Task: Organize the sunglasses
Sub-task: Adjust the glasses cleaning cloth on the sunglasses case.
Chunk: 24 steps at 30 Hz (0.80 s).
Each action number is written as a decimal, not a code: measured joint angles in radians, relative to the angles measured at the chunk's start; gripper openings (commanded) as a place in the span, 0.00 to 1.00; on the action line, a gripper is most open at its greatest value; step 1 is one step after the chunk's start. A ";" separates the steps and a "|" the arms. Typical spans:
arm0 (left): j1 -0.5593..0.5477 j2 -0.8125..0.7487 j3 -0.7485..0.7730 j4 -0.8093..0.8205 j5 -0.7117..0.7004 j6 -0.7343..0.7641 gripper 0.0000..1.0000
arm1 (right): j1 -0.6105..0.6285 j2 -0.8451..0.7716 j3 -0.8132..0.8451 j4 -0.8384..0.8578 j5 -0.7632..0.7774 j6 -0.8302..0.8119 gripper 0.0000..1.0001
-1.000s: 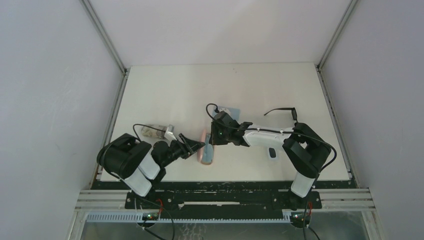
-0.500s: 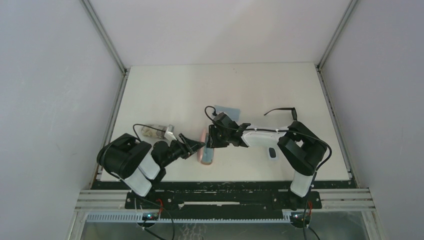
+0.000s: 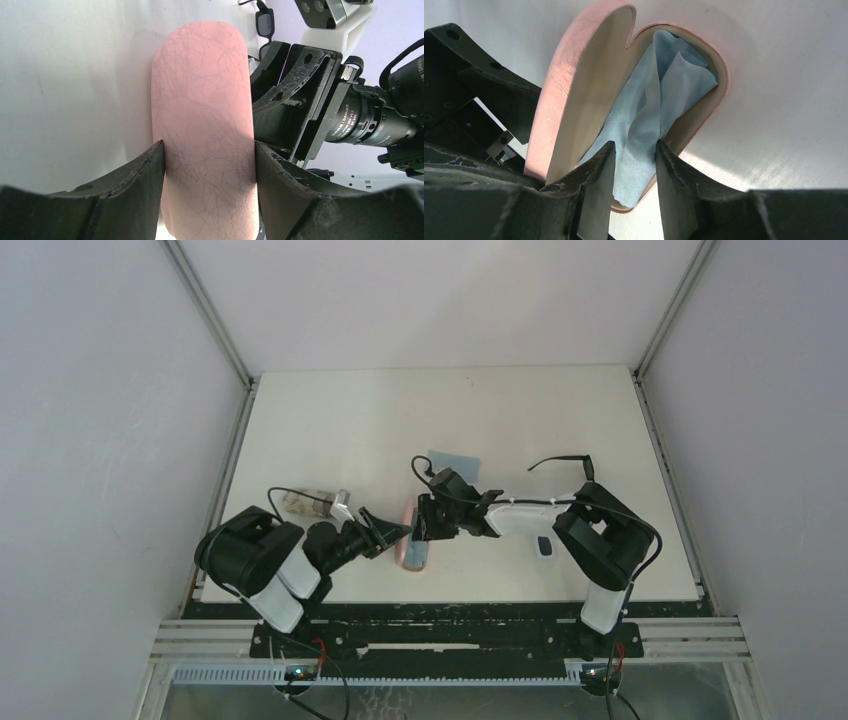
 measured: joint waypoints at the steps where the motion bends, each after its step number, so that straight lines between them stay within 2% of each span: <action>1: 0.000 0.000 0.000 0.000 0.000 0.000 0.22 | -0.002 -0.001 -0.004 0.005 -0.007 0.000 0.34; 24: -0.001 0.005 0.000 0.003 0.001 -0.001 0.21 | -0.029 -0.056 -0.077 0.097 -0.173 0.058 0.30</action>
